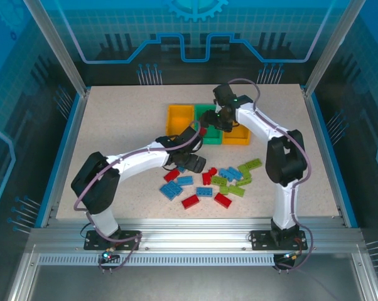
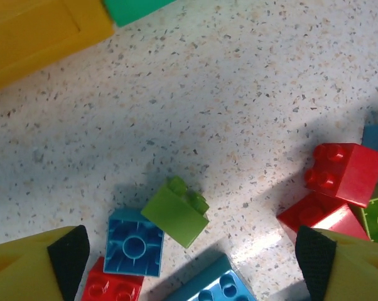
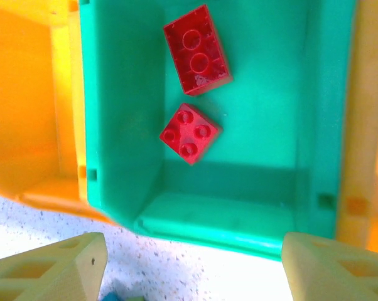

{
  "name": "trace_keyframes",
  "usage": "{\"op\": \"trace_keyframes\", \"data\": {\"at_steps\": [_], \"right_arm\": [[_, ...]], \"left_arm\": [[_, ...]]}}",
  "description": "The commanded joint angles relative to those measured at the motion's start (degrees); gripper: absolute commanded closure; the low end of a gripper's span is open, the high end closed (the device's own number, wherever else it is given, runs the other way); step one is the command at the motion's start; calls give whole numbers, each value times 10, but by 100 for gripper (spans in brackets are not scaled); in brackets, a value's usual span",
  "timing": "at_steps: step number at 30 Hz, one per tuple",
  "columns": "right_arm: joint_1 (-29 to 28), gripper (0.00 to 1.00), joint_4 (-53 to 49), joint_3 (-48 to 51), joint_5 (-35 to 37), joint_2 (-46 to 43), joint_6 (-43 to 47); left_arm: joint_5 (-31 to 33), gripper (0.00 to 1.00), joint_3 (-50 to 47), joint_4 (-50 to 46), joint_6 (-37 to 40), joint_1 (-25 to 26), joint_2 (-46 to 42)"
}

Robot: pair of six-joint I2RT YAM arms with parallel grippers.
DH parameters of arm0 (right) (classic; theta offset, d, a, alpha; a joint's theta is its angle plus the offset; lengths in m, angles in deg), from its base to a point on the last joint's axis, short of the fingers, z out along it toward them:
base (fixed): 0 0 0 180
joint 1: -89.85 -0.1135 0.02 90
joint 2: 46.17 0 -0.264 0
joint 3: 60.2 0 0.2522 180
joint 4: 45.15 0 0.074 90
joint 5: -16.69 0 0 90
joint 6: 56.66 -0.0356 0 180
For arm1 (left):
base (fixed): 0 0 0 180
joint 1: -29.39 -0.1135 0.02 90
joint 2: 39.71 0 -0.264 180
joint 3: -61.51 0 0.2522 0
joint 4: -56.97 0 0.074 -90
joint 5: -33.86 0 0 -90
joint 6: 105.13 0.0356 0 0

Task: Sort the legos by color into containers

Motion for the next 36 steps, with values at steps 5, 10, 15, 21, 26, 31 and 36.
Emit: {"op": "trace_keyframes", "data": {"at_steps": [5, 10, 15, 21, 26, 31, 36], "right_arm": [[80, 24, 2, 117, 4, -130, 18], [134, 23, 8, 184, -1, -186, 27], [171, 22, 11, 227, -8, -218, 33], [194, 22, 15, 251, -17, -231, 35], [203, 22, 14, 255, -19, -232, 39], [213, 21, 12, 262, -19, -236, 39], [230, 21, 9, 273, -19, -251, 45]], "left_arm": [[-23, 17, 28, -21, 185, -2, 41], [-62, 25, 44, -24, 212, -14, 70], [-89, 31, 55, -33, 225, -27, 84], [-98, 31, 50, -43, 240, -29, 84], [-111, 30, 36, -43, 261, -29, 74], [-100, 31, 51, -58, 275, -34, 90], [-101, 38, 59, -62, 283, -40, 100]]}}
